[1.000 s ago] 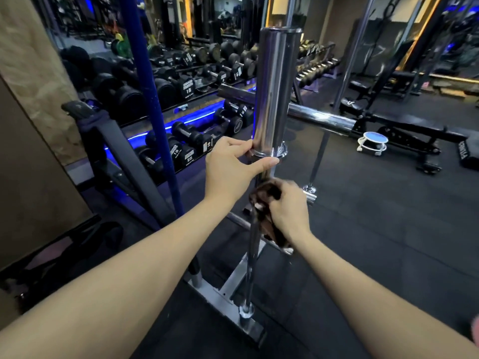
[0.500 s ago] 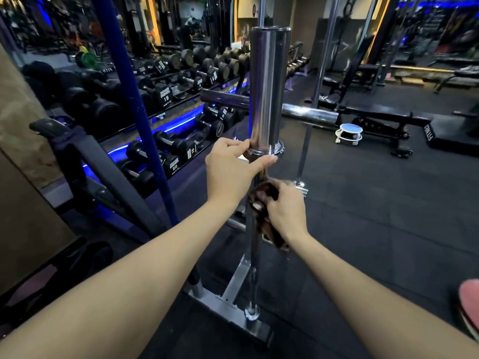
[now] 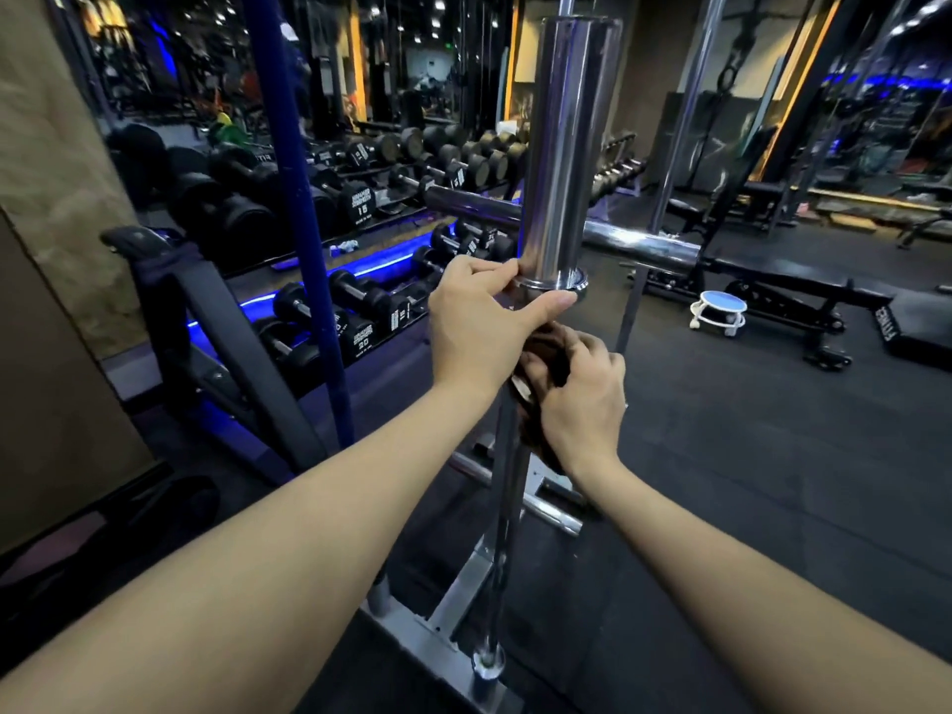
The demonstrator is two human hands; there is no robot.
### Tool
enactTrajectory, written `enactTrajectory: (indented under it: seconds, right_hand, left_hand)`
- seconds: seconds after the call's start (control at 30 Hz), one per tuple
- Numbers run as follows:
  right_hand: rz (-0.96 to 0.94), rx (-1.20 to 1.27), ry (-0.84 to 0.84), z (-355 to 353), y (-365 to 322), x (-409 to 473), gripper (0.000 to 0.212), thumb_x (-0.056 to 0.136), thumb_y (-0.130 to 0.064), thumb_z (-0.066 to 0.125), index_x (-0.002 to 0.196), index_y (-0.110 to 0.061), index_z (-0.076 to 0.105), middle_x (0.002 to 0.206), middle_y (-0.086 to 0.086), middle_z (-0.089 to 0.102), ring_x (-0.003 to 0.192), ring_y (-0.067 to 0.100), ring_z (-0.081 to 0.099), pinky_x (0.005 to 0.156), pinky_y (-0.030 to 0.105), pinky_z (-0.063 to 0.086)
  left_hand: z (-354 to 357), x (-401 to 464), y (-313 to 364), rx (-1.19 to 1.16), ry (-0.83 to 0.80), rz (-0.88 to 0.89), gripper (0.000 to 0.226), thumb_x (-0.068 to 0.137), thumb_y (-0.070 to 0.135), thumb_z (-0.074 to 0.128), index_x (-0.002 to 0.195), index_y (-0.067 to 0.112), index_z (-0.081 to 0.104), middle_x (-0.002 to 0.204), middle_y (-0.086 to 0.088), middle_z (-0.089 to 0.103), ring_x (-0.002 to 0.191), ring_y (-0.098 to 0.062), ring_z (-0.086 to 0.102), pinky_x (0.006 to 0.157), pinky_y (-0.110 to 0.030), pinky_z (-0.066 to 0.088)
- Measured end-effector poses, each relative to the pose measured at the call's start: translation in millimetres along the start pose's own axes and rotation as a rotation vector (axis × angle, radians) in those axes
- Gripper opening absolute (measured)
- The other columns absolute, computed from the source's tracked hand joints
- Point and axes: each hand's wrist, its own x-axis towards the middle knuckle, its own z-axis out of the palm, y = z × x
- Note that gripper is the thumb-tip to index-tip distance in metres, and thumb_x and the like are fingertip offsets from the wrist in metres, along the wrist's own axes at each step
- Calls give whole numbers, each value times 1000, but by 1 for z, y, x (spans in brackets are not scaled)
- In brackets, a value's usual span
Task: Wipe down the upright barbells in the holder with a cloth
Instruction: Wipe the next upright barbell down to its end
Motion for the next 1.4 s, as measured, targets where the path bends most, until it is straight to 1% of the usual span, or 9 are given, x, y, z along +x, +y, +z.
enactTrajectory:
  seconds: [0.23,0.37,0.6,0.7,0.8,0.9,1.03,1.2,1.4]
  right_hand:
    - [-148,-28,70,9,16,5,43,91,-43,55,128,-20,56,126,6,56,110,31,42,87,42,39]
    - [-191,-85,117,17,21,5,52,93,-50,47,134,-19,51,131,6,54,115,33,42,91,44,35]
    - [-301,-204,228,30,27,6,54,96,-52,37,130,-11,43,130,11,49,120,36,41,91,48,37]
    - [-381,-203,264,38,31,7,59,95,-55,38,130,-8,39,131,13,46,122,37,41,90,49,40]
    - [-450,-148,278,43,34,10,62,92,-55,46,130,-7,37,132,14,45,122,37,41,89,49,41]
    - [-471,-103,287,49,34,10,61,91,-53,50,131,-8,37,132,14,46,122,36,41,90,49,40]
    - [-465,-42,198,51,43,9,61,92,-51,47,132,-7,34,133,15,45,122,35,42,92,50,39]
    - [-462,-7,51,48,53,7,57,94,-45,45,134,-7,30,135,16,43,123,36,41,94,51,38]
    - [-482,-3,54,54,60,10,56,95,-47,45,132,-7,31,134,16,44,123,36,41,94,50,37]
  left_hand:
    - [9,-2,-7,98,87,129,54,66,55,77,106,19,73,97,-2,62,91,-11,58,73,-13,39]
    - [12,-5,-14,112,144,256,45,74,56,70,88,13,74,78,2,54,75,-11,53,64,-17,38]
    - [21,-9,-31,290,229,453,45,100,39,39,61,18,43,77,-6,48,74,-16,45,58,-21,23]
    - [24,-11,-35,267,245,484,43,100,37,39,64,18,50,76,-7,55,79,-22,53,63,-29,31]
    - [25,-22,-33,274,231,418,41,101,42,36,100,16,67,93,-3,65,91,-19,57,85,-30,44]
    - [22,-34,-34,208,205,367,45,102,41,33,132,16,54,133,-2,56,125,-19,48,100,-23,34]
    - [25,-48,-55,142,204,229,44,101,36,35,114,5,62,117,-16,62,110,-30,57,91,-32,44]
    - [30,-85,-119,99,94,-12,17,94,10,47,81,13,59,83,-8,60,75,-18,53,63,-30,43]
    - [53,-136,-169,-56,-429,-282,21,98,27,49,114,16,55,100,2,63,91,-12,60,72,-24,44]
